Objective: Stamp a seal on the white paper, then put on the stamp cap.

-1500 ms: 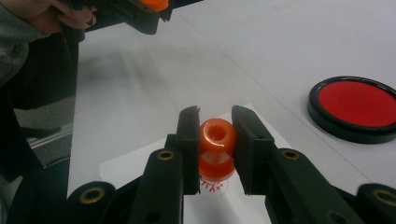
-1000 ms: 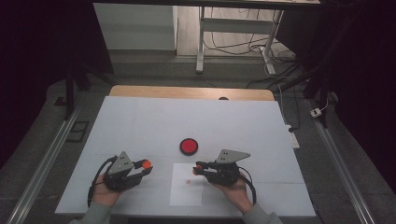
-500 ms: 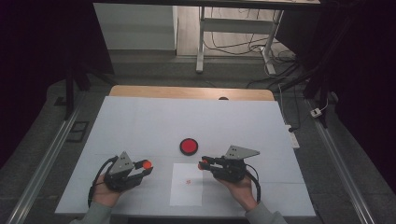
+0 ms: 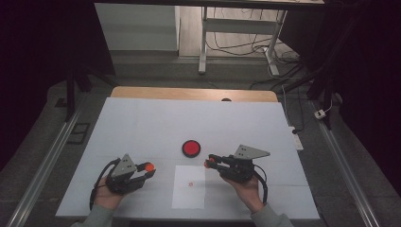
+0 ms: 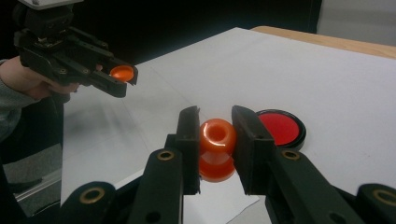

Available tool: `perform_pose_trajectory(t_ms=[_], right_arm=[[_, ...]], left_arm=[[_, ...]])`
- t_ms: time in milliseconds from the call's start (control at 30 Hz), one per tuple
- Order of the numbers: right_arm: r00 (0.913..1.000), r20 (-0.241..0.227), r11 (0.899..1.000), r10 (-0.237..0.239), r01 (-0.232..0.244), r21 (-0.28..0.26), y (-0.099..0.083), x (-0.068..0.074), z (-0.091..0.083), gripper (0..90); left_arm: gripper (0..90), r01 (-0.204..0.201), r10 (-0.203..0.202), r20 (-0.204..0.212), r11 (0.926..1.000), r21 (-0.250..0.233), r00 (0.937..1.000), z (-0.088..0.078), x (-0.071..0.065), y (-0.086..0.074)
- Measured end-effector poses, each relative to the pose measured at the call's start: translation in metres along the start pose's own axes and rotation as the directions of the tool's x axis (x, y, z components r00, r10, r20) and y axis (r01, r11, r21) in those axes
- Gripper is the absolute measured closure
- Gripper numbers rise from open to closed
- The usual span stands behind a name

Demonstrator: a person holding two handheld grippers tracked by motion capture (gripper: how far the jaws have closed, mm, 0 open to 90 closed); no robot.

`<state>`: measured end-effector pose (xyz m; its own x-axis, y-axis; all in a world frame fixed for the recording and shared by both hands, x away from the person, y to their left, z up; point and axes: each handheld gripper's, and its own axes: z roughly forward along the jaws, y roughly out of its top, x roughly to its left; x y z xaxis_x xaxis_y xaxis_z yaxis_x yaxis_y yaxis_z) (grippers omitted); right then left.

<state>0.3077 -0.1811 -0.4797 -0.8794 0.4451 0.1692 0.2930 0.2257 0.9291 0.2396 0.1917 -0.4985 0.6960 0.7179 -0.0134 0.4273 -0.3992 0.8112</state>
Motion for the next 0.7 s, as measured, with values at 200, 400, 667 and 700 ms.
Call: perform_pose_trajectory(t_ms=[200, 400, 667, 700], right_arm=[[1.0, 0.0, 1.0, 0.0, 0.0, -0.003, 0.0001, -0.0001, -0.0005, 72.2], [1.0, -0.004, 1.0, -0.001, 0.001, -0.003, 0.0006, 0.0004, -0.0004, 72.2], [1.0, -0.005, 1.0, -0.003, 0.003, -0.003, 0.0006, 0.001, 0.0, 72.2], [1.0, -0.005, 1.0, -0.003, 0.003, -0.003, 0.0006, 0.0011, 0.0, 72.2]], left_arm=[[64.6, -0.001, 0.001, 0.001, 1.0, -0.002, 1.0, 0.0002, -0.0004, 0.0003], [64.6, -0.003, 0.003, 0.002, 1.0, 0.0, 1.0, 0.001, -0.0008, 0.0005], [64.6, -0.01, 0.01, 0.008, 0.9999, 0.002, 0.9999, 0.0025, -0.003, 0.0019], [64.6, -0.011, 0.011, 0.008, 0.9999, 0.002, 0.9999, 0.003, -0.0035, 0.0022]])
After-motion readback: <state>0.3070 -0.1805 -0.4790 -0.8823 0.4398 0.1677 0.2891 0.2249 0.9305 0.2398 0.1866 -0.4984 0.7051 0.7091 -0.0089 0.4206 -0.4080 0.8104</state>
